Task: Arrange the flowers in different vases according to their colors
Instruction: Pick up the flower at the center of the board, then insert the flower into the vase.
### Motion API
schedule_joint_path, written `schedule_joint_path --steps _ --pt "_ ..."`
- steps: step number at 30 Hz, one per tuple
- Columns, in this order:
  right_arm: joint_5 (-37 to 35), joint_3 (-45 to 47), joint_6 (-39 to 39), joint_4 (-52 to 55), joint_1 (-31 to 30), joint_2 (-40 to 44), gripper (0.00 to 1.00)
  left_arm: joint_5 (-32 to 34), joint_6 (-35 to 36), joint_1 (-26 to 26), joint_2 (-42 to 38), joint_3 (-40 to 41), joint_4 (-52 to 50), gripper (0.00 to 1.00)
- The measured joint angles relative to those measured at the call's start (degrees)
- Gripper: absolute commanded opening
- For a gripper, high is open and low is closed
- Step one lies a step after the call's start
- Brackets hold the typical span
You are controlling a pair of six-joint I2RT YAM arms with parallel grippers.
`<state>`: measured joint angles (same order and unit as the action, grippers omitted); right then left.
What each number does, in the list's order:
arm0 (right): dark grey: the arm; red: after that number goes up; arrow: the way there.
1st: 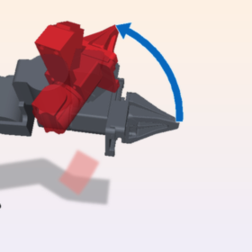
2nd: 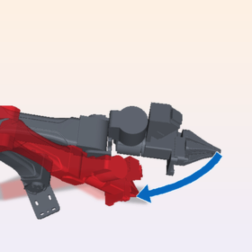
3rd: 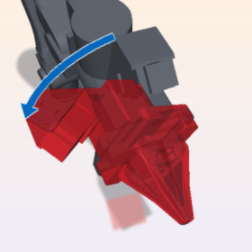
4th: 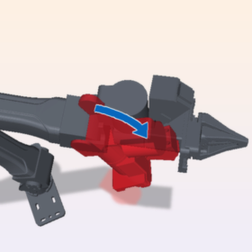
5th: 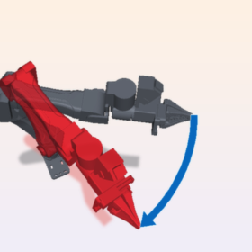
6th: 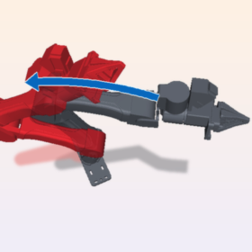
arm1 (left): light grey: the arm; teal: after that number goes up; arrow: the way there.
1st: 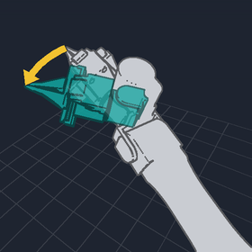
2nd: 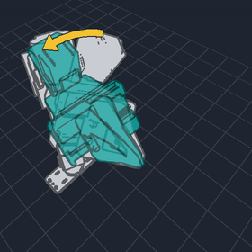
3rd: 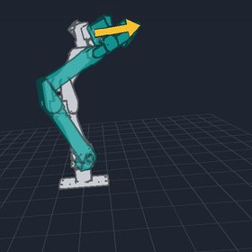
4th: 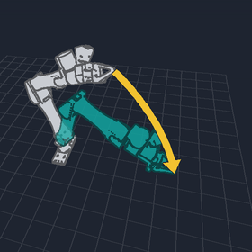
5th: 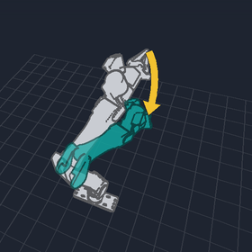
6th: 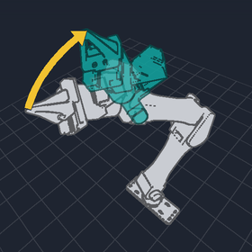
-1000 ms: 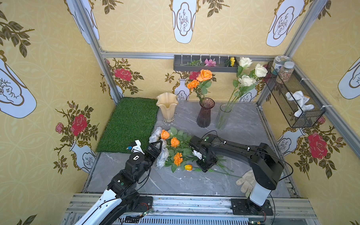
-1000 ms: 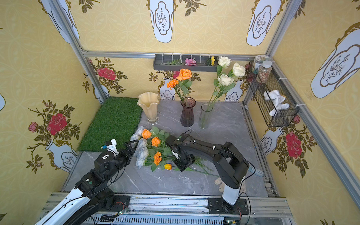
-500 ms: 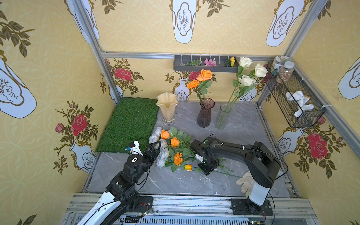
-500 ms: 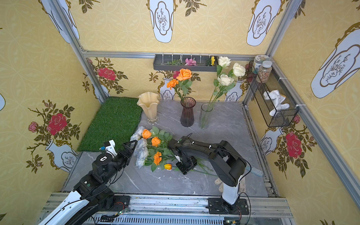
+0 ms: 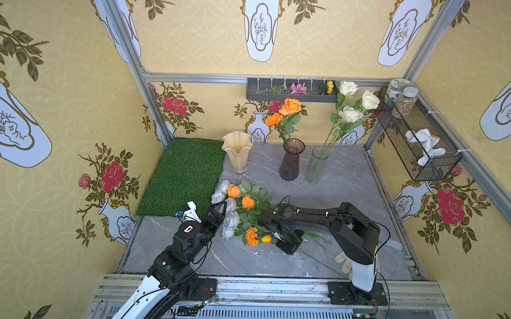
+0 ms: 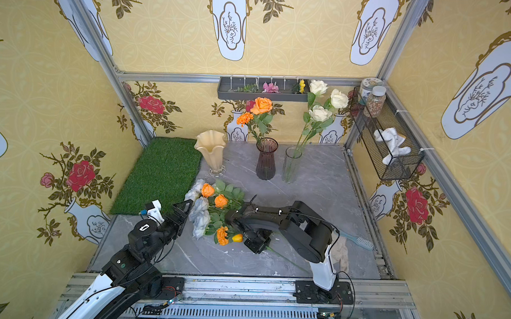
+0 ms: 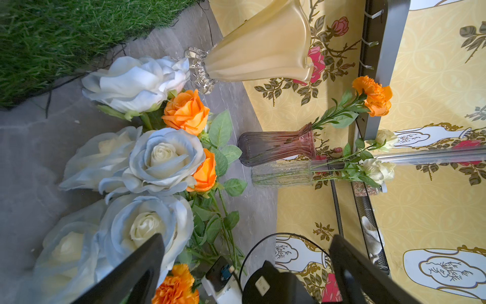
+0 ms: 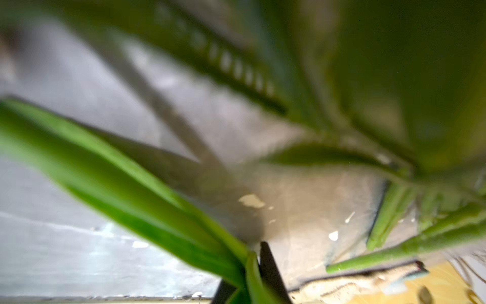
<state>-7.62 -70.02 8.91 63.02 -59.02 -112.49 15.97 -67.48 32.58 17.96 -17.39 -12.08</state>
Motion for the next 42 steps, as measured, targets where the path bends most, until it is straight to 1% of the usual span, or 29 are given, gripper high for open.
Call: schedule_joint_path --steps 1,3,8,14,21,24,28,31,34,38,42 --pt "-0.85 -0.13 -0.02 0.63 -0.83 -0.24 0.03 0.20 -0.02 0.00 -0.22 0.15 0.00 1.00" --pt "-2.21 -0.48 0.81 1.77 -2.01 -0.50 0.00 0.33 -0.02 0.00 -0.44 0.26 -0.17 1.00" --pt "-4.48 -2.56 1.27 1.36 -4.46 0.76 0.00 0.35 -0.04 0.00 -0.09 0.28 -0.15 1.00" --pt "-6.19 -6.16 1.36 3.34 -4.94 7.43 0.00 0.35 -0.04 0.00 0.79 0.26 -0.09 1.00" --pt "-5.75 -10.43 1.05 5.53 -3.93 15.87 0.00 0.35 -0.04 0.00 1.42 0.26 0.04 1.00" --pt "-4.24 -12.48 0.04 4.85 -1.29 19.47 0.00 0.33 -0.04 0.00 2.08 0.15 0.07 1.00" --pt "-1.62 -16.37 -0.37 1.53 5.51 24.68 0.00 0.33 0.00 0.00 3.06 -0.22 0.17 1.00" --pt "-1.42 -19.45 -1.44 -3.82 10.99 28.46 0.00 0.33 0.02 0.00 3.72 -0.28 0.35 1.00" --pt "-0.13 -21.62 -2.34 -11.08 15.04 30.71 0.00 0.33 0.15 0.00 4.13 -0.39 0.46 1.00" --pt "-0.31 -24.70 -3.37 -21.46 20.50 30.75 0.00 0.33 0.31 0.00 4.31 -0.42 0.50 1.00" --pt "-0.50 -31.56 -5.27 -31.30 26.34 26.69 0.00 0.39 0.48 0.00 4.37 -0.42 1.14 1.00"
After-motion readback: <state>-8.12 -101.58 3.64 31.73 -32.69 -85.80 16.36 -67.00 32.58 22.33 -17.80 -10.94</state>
